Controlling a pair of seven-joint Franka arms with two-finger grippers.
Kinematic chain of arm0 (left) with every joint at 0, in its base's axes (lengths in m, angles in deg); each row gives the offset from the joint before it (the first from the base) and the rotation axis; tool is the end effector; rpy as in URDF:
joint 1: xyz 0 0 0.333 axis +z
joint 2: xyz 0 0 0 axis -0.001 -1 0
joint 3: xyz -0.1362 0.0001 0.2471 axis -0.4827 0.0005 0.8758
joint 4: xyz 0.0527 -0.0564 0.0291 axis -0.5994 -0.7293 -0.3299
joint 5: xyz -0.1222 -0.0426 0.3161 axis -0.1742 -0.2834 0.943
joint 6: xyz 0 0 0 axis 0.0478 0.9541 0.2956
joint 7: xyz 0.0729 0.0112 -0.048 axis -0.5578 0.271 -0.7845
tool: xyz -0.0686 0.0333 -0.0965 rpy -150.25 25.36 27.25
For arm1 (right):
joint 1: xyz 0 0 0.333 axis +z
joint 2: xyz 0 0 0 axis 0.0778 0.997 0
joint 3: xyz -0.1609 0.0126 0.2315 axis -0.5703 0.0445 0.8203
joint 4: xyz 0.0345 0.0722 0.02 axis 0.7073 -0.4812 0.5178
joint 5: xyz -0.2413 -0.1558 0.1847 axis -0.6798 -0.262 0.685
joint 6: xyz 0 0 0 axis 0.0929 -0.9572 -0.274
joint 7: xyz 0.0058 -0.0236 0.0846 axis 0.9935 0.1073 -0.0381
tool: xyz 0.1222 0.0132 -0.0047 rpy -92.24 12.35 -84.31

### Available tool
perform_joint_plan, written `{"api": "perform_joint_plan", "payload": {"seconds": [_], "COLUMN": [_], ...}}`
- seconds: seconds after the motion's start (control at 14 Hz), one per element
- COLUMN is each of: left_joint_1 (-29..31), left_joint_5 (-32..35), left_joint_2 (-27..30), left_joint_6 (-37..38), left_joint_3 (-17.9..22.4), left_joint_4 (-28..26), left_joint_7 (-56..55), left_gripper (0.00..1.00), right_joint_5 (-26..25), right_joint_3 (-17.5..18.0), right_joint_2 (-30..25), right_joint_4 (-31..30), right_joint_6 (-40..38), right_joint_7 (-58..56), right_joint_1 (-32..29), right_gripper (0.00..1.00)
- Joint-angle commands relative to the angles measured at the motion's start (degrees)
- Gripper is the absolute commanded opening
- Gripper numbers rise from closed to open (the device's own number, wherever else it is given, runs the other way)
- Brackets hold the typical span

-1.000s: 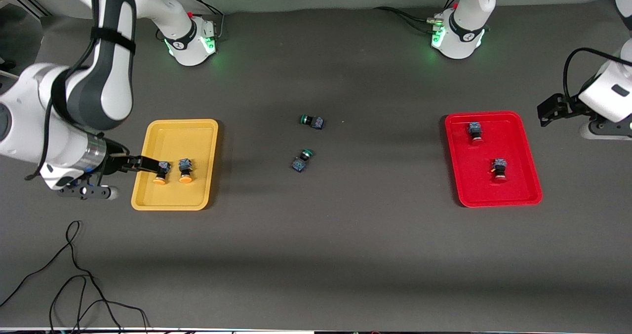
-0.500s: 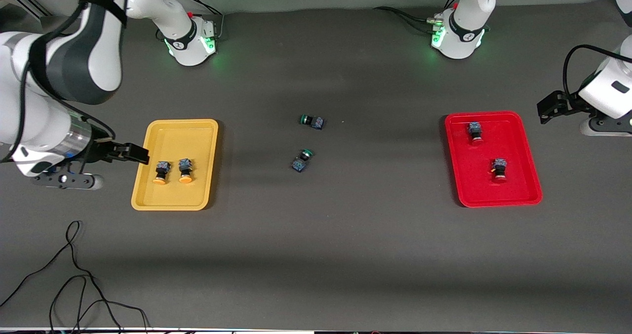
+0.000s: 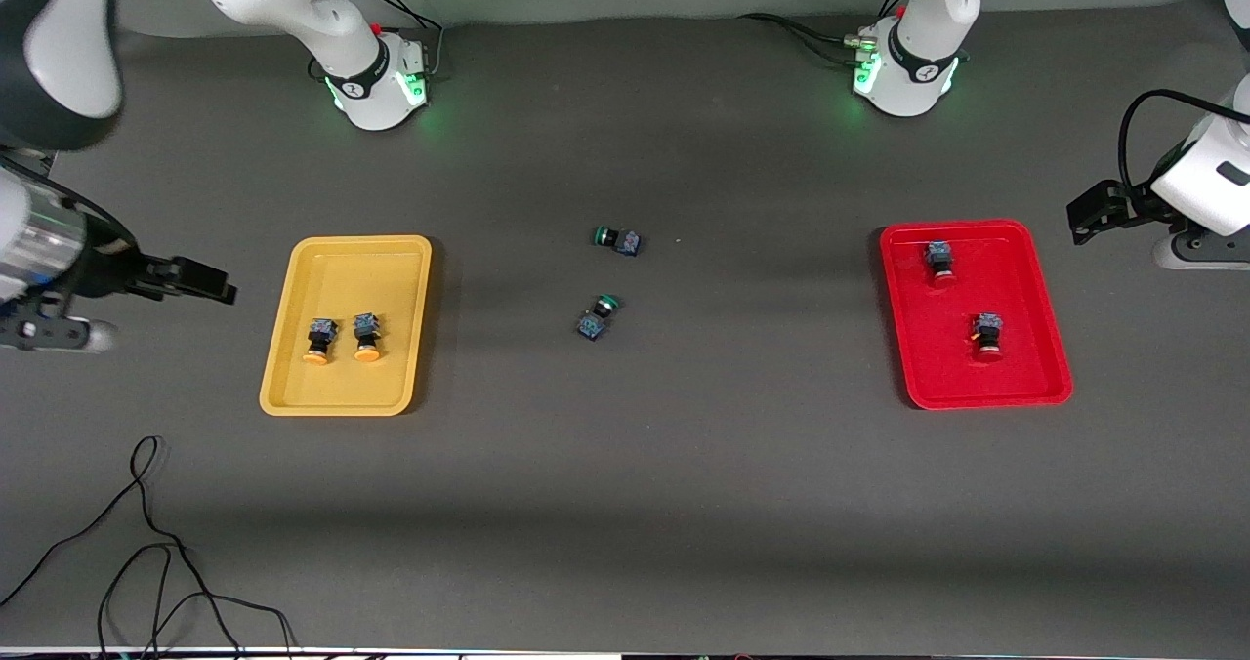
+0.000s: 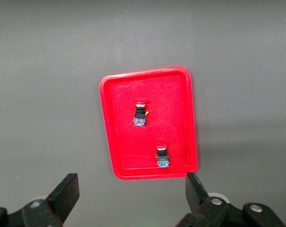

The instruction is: Place red and yellow buttons in trays

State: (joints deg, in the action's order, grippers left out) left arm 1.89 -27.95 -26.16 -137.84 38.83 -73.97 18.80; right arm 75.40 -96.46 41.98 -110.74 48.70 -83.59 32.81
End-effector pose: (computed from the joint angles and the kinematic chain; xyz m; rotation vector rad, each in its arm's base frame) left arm 0.4912 -0.0081 0.5423 -3.0180 0.1046 0.0489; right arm 0.5290 0.0008 0.5194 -3.0591 0.1773 0.1233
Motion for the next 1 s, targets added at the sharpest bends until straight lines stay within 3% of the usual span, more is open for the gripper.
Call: {"api": "perform_joint_plan", "payload": {"seconds": [0.0,0.14,0.21,0.43,0.64,0.93], "left_joint_1": [0.01,-0.07,0.01,0.10,0.28,0.28], "left_joint_5": [-0.35,-0.44,-0.44,-0.52,-0.53,-0.61], "left_joint_2": [-0.68,-0.85,-0.86,-0.94,-0.94,-0.94], "left_joint_6": [1.30,1.30,1.30,2.96,3.32,3.23], "left_joint_3": [-0.28,-0.28,-0.28,-0.28,-0.28,-0.28], "left_joint_4": [1.19,1.19,1.19,1.37,1.63,2.07], "left_joint_7": [-0.61,-0.34,-0.34,-0.52,-0.17,-0.08], "left_gripper": [1.00,1.00,1.00,1.00,1.00,1.00], "right_joint_5": [-3.35,-3.44,-3.96,-5.11,-8.87,-9.15], "right_joint_3": [15.01,24.87,27.26,28.25,28.34,29.39], "right_joint_2": [-3.75,-5.76,-7.26,-10.61,-8.86,-7.97], "right_joint_4": [-3.25,-5.79,-7.63,-12.48,-9.69,-7.65], "right_joint_6": [0.43,1.66,2.97,5.98,5.19,3.16], "right_joint_7": [1.09,0.91,0.74,0.74,1.00,1.00], "right_joint_1": [-14.67,-25.48,-27.88,-28.88,-28.88,-29.83], "right_gripper": [1.00,1.00,1.00,1.00,1.00,1.00]}}
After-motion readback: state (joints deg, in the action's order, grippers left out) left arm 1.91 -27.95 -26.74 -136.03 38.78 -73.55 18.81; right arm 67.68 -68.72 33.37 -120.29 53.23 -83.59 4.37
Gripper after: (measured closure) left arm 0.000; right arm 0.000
